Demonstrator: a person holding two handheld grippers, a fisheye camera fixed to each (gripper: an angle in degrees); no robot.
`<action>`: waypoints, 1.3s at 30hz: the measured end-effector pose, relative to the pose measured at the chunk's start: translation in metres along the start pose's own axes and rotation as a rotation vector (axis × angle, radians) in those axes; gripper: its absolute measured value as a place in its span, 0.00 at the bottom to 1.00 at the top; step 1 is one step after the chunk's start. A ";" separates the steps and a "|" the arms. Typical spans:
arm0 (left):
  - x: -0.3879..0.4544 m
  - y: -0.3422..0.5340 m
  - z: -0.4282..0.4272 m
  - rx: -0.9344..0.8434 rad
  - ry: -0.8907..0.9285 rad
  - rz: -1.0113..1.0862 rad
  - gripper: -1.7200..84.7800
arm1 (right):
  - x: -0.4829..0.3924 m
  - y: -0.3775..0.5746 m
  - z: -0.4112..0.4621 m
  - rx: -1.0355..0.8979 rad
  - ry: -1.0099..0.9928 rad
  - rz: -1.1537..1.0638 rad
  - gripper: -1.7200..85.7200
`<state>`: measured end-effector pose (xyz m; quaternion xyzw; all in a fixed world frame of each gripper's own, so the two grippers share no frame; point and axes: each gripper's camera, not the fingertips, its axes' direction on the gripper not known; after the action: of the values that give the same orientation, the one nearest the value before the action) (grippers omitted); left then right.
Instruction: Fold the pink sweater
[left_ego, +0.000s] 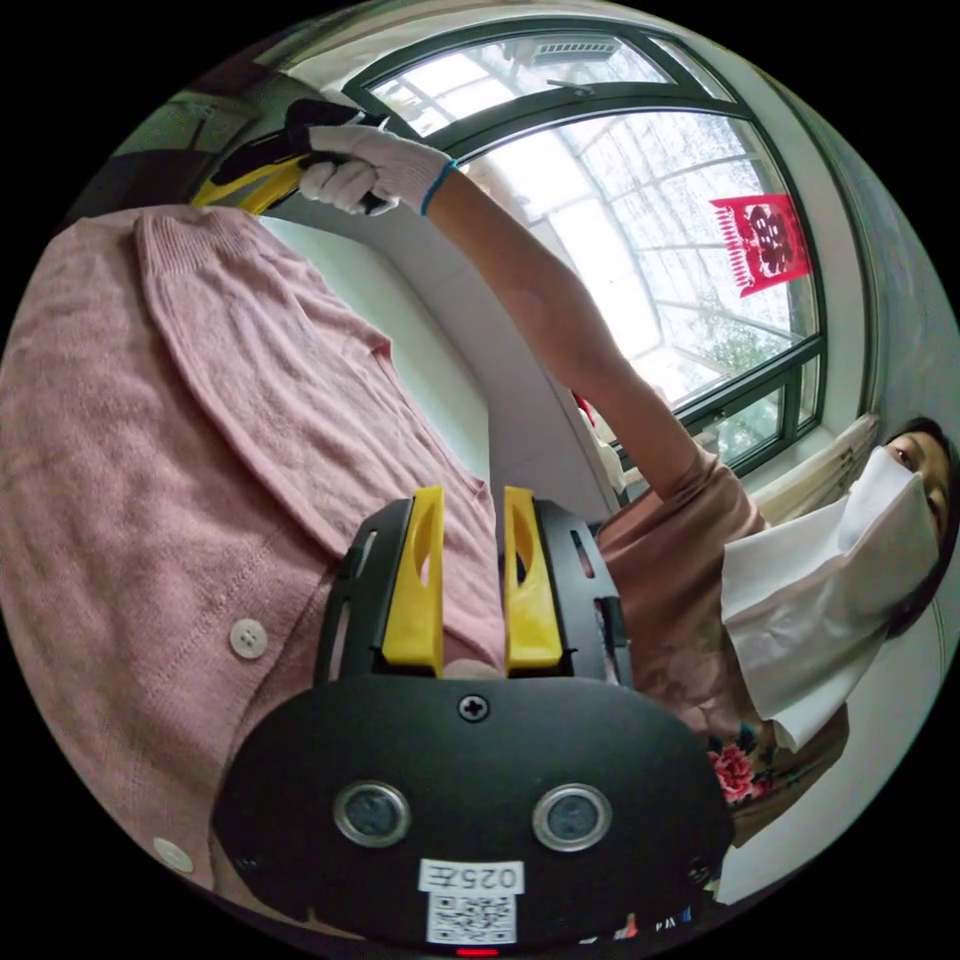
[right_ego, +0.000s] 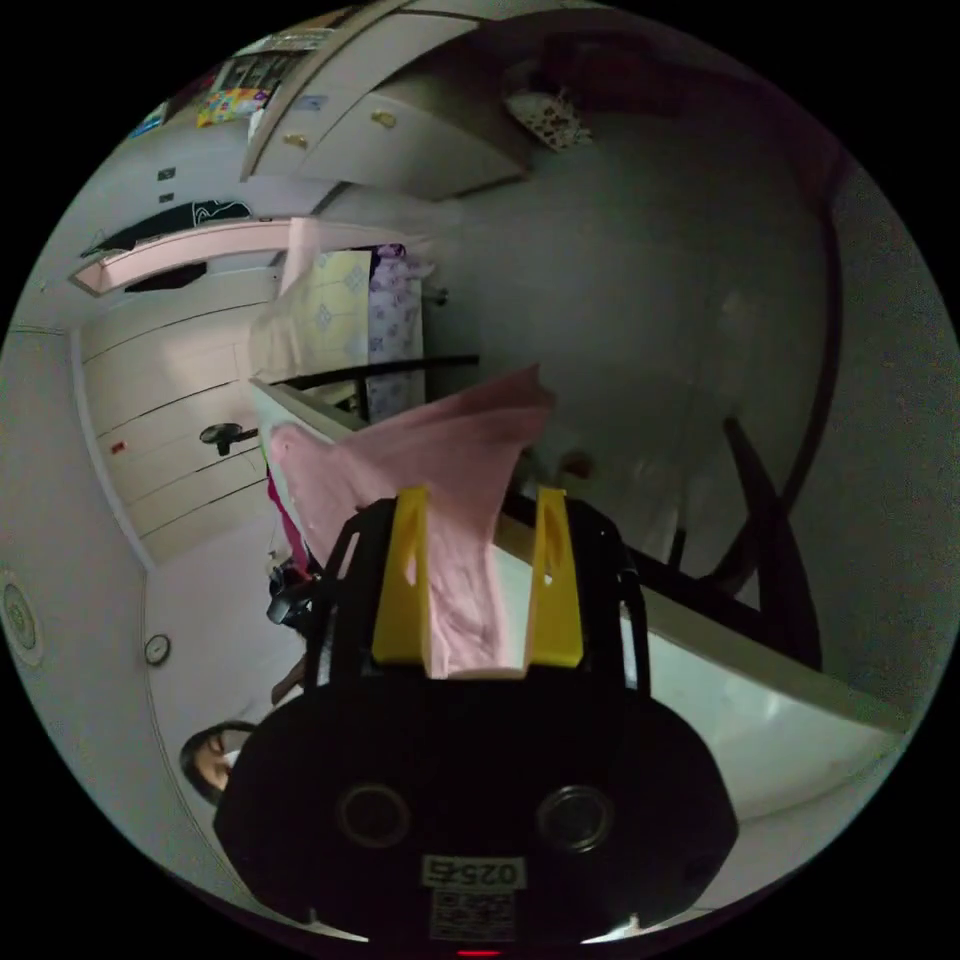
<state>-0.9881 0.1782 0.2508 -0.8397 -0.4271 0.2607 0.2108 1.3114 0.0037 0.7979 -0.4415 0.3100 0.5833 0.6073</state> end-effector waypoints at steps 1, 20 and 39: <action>-0.001 0.000 -0.002 0.005 0.005 -0.002 0.08 | -0.003 -0.001 0.011 -0.005 -0.035 -0.024 0.10; 0.020 -0.007 -0.045 0.123 0.233 0.234 0.05 | -0.160 0.413 0.252 0.200 0.640 -1.149 0.01; -0.135 -0.222 -0.129 0.050 -0.247 -0.327 0.11 | -0.064 0.458 0.329 0.479 0.406 -0.795 0.06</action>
<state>-1.1110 0.1715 0.5134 -0.7155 -0.5735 0.3345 0.2173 0.8078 0.2393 0.9127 -0.4783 0.3550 0.1220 0.7940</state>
